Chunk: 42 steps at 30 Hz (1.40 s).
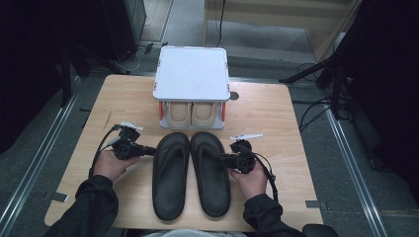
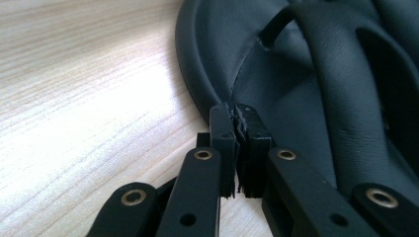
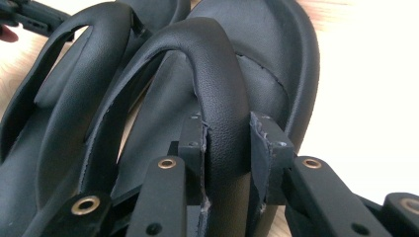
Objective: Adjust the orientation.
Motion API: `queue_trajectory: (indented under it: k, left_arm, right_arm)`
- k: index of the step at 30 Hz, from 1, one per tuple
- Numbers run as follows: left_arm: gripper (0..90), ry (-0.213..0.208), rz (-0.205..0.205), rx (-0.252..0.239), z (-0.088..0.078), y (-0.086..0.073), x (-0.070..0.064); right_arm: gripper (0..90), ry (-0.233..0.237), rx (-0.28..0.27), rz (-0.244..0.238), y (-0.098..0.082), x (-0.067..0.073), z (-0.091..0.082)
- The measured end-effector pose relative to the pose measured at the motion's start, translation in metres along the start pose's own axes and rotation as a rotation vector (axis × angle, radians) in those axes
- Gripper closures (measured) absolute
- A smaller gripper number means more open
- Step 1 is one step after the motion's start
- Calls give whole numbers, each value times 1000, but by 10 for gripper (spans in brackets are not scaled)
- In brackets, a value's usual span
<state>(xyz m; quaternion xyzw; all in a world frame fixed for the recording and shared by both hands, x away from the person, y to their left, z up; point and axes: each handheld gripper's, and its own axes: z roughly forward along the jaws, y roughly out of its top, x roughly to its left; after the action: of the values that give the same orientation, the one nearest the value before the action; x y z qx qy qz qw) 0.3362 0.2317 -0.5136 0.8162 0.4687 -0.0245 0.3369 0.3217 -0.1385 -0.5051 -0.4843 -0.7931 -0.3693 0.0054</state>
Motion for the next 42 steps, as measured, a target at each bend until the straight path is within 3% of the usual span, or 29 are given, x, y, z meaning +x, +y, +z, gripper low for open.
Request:
queue_trajectory:
  k: [6,17,20,28,33,38,42]
  left_arm:
    - [889,9,28,14,2,0,-4]
    - [893,-47,57,52,6,-1,-15]
    - [892,-45,73,57,7,-2,-18]
    - [858,-55,65,60,7,-2,-22]
    - [828,-61,49,-1,-3,0,-22]
    - [775,-64,19,-33,-12,2,-19]
    - [711,-62,25,-49,-17,3,-20]
  right_arm:
    - [700,8,-4,-7,0,-1,1]
    - [694,26,-10,-11,1,-5,2]
    - [694,22,-18,-12,2,-6,3]
    - [685,19,-40,-18,4,-10,5]
    - [603,10,-70,-19,5,-10,0]
    - [576,-1,-118,-18,6,-7,-13]
    - [552,-4,-158,-39,6,2,-24]
